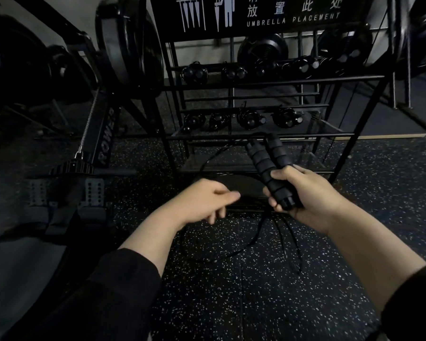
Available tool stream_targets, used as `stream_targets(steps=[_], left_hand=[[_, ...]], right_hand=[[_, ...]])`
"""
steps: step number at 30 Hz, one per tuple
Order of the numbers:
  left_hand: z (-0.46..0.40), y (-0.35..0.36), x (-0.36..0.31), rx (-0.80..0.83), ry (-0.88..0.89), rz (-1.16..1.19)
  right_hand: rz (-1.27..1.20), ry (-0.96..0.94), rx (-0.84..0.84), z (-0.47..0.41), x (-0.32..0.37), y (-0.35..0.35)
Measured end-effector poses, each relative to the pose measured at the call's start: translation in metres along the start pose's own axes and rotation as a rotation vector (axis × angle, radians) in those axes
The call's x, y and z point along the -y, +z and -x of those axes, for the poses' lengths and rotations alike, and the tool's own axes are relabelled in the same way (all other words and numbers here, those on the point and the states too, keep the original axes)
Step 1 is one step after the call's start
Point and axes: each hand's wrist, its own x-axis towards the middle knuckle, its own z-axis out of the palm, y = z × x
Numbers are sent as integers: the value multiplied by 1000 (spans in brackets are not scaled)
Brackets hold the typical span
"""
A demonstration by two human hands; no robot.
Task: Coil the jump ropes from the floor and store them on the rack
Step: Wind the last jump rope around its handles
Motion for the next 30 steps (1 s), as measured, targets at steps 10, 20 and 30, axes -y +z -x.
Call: stream_targets(steps=[10, 20, 30], left_hand=[[-21, 25, 4, -146, 4, -297], [-29, 10, 44, -397, -416, 294], [-20, -2, 51, -470, -428, 500]], right_hand=[[22, 7, -23, 1, 2, 0], [140, 32, -166, -3, 4, -9], [147, 19, -143, -1, 6, -15]])
